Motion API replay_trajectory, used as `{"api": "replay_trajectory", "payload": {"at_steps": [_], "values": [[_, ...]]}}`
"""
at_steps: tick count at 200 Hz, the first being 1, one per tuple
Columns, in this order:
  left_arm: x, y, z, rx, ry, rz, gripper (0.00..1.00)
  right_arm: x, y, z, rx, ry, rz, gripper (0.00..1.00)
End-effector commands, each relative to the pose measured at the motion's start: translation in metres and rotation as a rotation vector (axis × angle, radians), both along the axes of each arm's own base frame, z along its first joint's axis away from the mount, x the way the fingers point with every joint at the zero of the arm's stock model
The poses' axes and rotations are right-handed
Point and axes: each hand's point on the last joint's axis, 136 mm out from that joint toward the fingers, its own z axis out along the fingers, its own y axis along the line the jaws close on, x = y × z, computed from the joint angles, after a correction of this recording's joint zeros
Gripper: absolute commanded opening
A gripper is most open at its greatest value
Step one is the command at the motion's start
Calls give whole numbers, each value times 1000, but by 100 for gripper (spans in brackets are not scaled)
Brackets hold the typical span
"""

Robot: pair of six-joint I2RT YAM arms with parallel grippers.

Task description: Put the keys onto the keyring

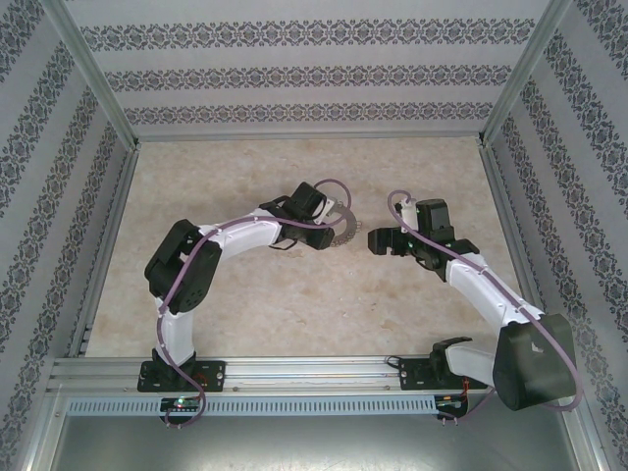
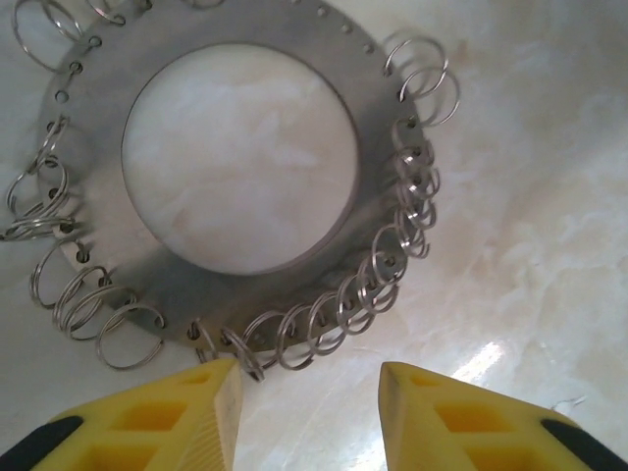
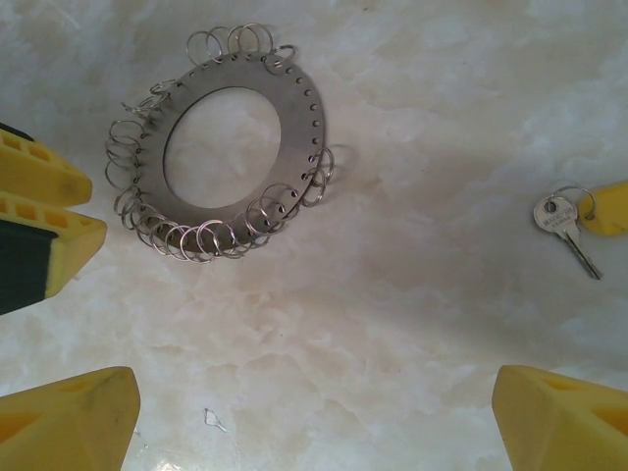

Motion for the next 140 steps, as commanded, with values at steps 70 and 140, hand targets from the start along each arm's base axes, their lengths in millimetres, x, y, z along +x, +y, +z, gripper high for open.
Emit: {"api": "replay_trajectory", "payload": {"at_steps": [70, 140], "values": [[9, 21, -14, 118, -1, 86, 31, 2, 0, 6, 28, -26, 6, 96], [10, 26, -21, 141, 1, 97, 21, 4, 2, 8, 39, -37, 10, 98]]}}
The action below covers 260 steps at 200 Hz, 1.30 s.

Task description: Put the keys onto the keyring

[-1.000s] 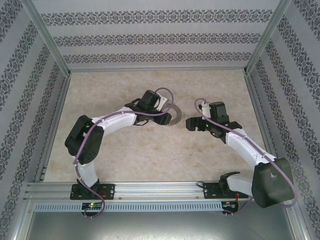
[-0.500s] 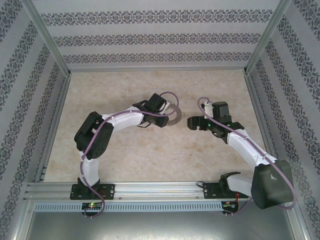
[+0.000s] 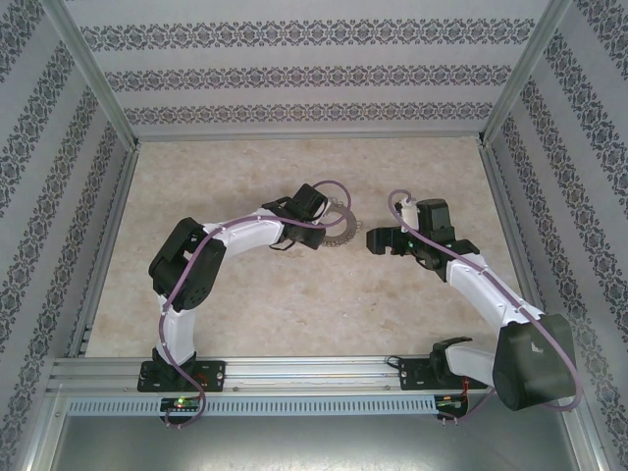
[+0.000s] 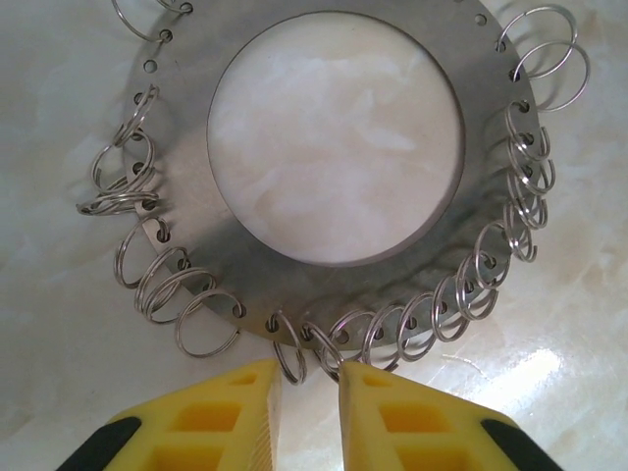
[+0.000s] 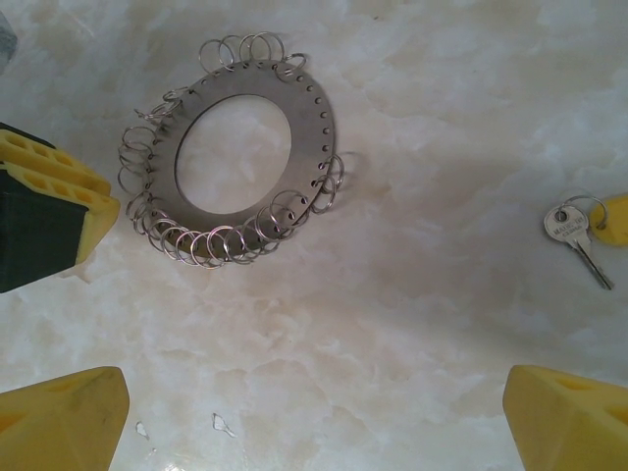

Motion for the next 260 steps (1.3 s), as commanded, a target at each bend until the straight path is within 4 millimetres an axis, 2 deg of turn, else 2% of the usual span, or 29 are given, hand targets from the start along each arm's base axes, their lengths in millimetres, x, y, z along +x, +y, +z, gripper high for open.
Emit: {"api": "replay_trajectory", "payload": {"at_steps": [1, 167, 226, 260], "values": [[1, 8, -8, 37, 21, 29, 21, 2, 1, 5, 21, -24, 3, 98], [15, 9, -23, 103, 7, 22, 19, 3, -2, 13, 7, -48, -3, 98], [14, 11, -24, 107, 8, 20, 9, 3, -4, 15, 1, -56, -10, 98], [8, 15, -13, 107, -2, 9, 0, 3, -6, 19, -2, -69, -17, 98]]}}
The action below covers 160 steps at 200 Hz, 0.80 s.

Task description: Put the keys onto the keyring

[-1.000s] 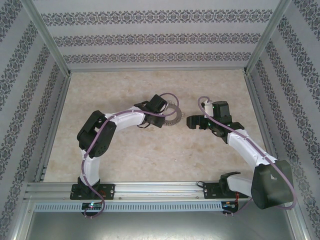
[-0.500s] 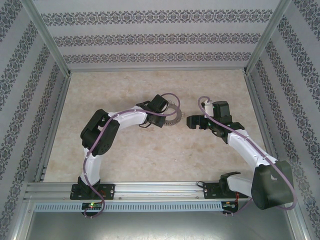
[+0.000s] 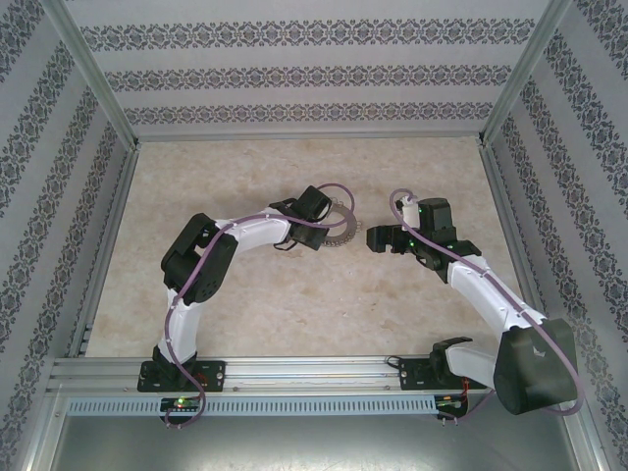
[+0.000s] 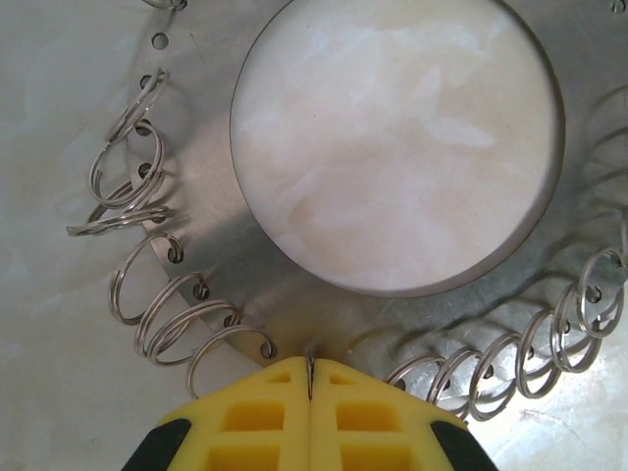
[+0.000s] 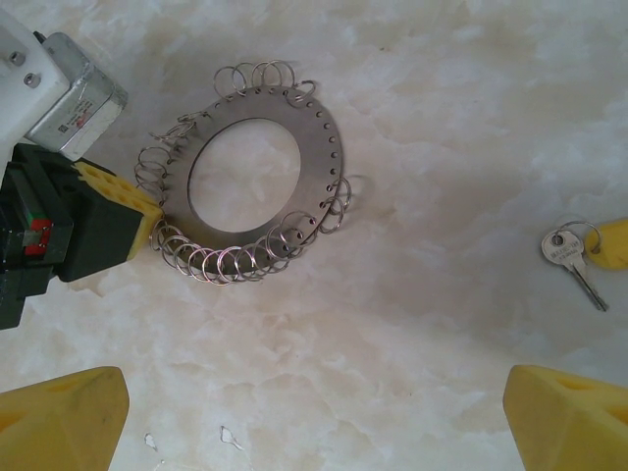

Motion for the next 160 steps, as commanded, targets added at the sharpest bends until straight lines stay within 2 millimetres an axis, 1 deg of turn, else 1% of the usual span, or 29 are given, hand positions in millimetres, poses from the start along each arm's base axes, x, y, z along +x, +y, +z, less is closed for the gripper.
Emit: {"api": "replay_trajectory", "payload": {"at_steps": [1, 27, 53, 73, 90, 107, 130, 141, 160], "values": [[-4, 11, 12, 31, -6, -7, 0, 1, -6, 9, -11, -29, -18, 98], [-13, 17, 30, 25, -24, -36, 0, 0, -6, 14, -2, -42, -20, 98], [-28, 25, 53, 27, -49, -85, 0, 0, -4, 22, 15, -65, -14, 98], [-41, 28, 77, -5, -88, -145, 0, -1, 0, 29, 36, -81, -4, 97], [-54, 27, 102, -52, -137, -214, 0, -3, 4, 40, 67, -110, 14, 96], [-69, 25, 128, -108, -192, -291, 0, -8, 12, 55, 101, -164, 50, 95], [-88, 26, 164, -172, -283, -376, 0, -21, 27, 83, 139, -274, 124, 94], [-98, 25, 181, -215, -337, -415, 0, -30, 35, 98, 153, -333, 173, 92], [-115, 22, 208, -309, -436, -480, 0, -48, 51, 122, 171, -428, 267, 86]]}}
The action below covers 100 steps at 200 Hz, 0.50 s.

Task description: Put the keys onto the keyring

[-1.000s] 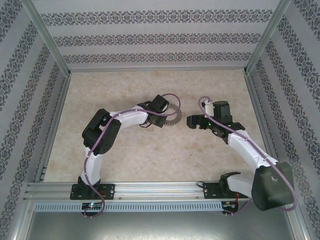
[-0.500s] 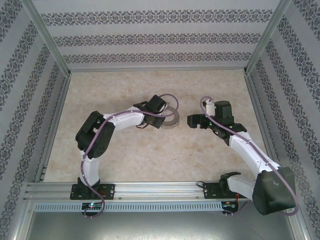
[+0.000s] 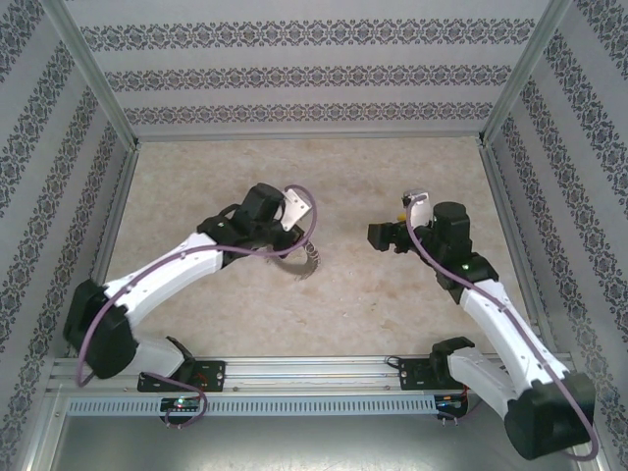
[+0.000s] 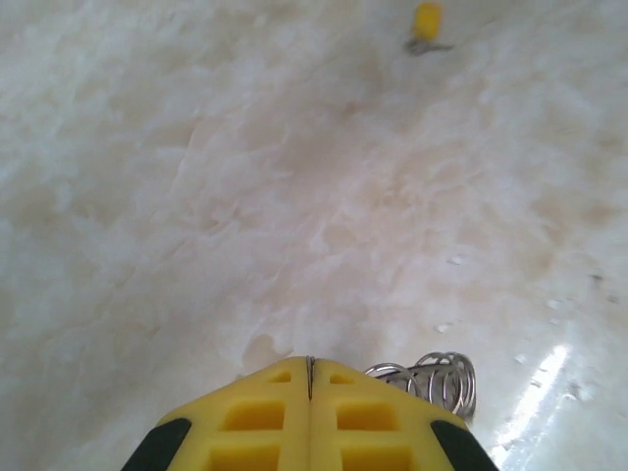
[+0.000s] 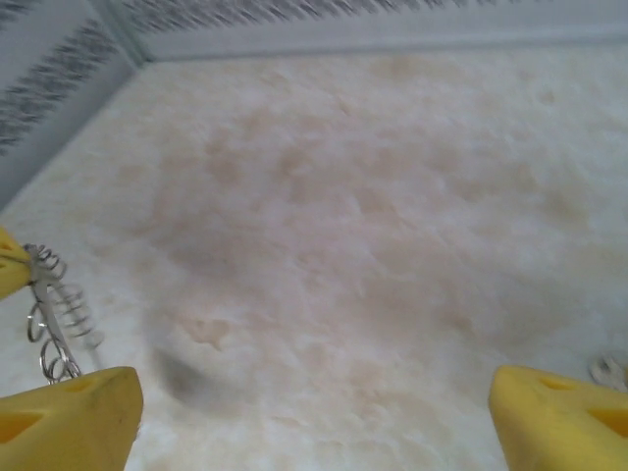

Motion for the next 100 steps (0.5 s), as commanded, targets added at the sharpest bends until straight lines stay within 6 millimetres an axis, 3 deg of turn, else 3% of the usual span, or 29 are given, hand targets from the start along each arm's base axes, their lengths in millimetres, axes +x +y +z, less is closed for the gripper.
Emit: {"api": "replay_trajectory", "payload": {"at_steps": [1, 43, 78, 100], "values": [[-19, -11, 40, -125, -143, -148, 0, -22, 25, 32, 39, -139, 144, 85], [-65, -27, 87, -376, -285, -360, 0, -69, 61, 71, 78, -321, 369, 61], [-95, -33, 111, -511, -335, -496, 0, -100, 82, 80, 99, -391, 525, 40], [-109, -33, 123, -555, -357, -561, 0, -117, 92, 82, 103, -416, 612, 32]]}}
